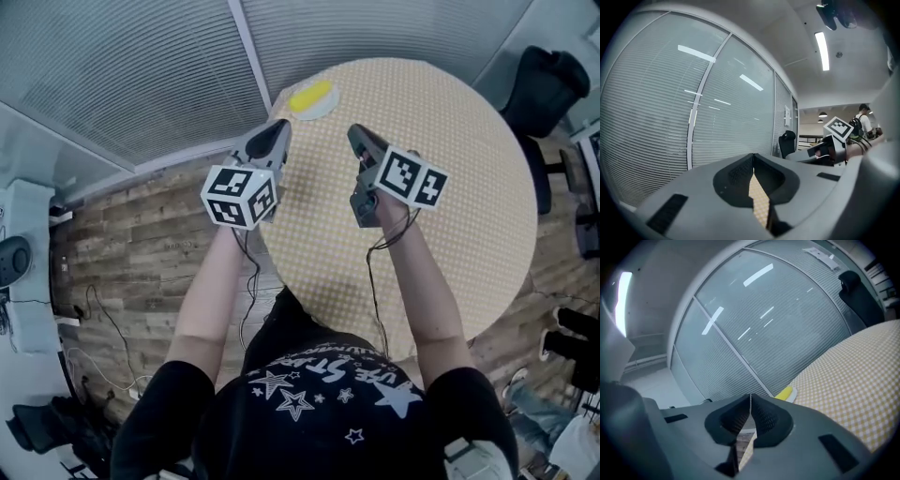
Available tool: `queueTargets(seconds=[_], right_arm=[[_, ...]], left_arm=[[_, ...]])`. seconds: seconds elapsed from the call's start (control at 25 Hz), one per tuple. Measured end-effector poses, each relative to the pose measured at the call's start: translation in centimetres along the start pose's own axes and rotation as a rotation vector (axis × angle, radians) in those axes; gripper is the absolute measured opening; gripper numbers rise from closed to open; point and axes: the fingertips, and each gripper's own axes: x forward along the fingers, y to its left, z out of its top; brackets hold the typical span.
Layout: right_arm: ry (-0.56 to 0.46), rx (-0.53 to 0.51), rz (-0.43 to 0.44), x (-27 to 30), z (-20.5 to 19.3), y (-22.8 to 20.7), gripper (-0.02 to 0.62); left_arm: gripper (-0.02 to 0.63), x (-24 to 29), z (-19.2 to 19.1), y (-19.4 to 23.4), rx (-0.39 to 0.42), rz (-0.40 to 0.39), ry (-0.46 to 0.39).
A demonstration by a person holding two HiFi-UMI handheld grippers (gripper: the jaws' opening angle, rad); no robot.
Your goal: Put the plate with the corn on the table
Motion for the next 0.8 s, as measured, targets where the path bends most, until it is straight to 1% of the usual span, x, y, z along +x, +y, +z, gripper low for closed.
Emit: queueTargets(seconds=[0.12, 0.24, 0.44, 0.6, 0.8], right_arm=[[-0.008, -0.124, 0.004, -3.6, 0.4, 1.5, 0.032], [-0.036, -0.258, 0.019, -7.0, 0.7, 3.0, 0.032], [-0.057, -0.443, 0.020, -12.8, -0.5, 4.3, 0.032], [-0.088, -0.526, 0.010, -16.0, -1.7, 5.3, 0.032], [-0.086, -0.581, -0.002, -18.1, -3.0, 5.4, 0.032]], left_arm=[[0.011, -1.6, 0.7, -2.9, 0.012, 0.000, 0.005], [0.009, -3.3, 1.2, -5.8, 0.008, -0.007, -0.008], [0.011, -6.4, 0.2, -10.9, 0.002, -0.024, 0.001], [0.011, -8.1, -1.1, -13.4, -0.010, -0.035, 0.025], [0.009, -8.8, -2.4, -16.1, -0.069, -0.086, 0.047]])
